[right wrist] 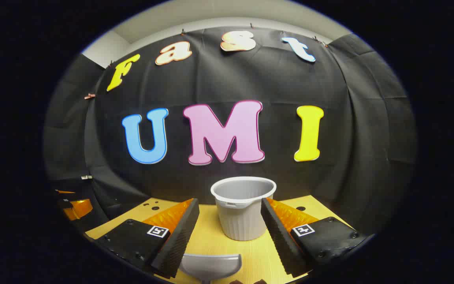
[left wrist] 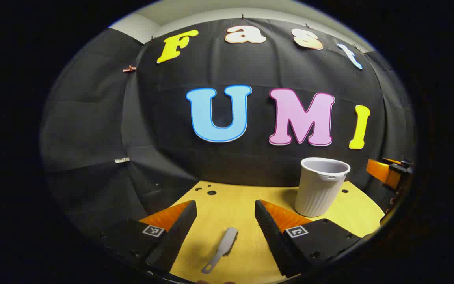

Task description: Pick up the small broom and dustpan from the desktop, sweep the trash into the dustpan with the broom, and then empty the trash into the garbage bin.

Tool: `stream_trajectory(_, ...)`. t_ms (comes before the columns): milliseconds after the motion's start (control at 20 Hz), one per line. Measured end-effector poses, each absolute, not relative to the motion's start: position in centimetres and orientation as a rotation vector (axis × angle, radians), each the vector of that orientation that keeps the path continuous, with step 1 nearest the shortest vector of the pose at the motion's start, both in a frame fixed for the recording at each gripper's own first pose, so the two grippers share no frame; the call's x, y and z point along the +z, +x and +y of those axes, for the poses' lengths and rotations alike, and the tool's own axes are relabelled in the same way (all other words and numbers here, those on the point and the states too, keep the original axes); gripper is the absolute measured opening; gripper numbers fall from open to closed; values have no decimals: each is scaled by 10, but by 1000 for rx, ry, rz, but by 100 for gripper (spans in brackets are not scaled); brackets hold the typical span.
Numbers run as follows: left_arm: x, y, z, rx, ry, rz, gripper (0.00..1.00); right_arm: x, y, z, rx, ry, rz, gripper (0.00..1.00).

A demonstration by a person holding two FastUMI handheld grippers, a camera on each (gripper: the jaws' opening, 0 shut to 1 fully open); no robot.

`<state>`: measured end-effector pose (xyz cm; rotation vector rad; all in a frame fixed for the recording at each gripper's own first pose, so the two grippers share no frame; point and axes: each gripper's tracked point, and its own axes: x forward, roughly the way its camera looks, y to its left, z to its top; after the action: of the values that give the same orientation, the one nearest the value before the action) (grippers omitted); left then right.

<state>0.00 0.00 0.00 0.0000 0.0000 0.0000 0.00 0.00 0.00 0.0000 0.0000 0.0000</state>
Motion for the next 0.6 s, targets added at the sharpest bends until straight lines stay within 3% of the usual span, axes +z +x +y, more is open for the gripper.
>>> stream_trajectory(250,-2,25,-11,-101,31,1,96,-12,13,3,-74,21,38,99)
stream_trajectory(600,-22,47,8,-137,40,38,95,-30,14,24,-83,-40,77,99)
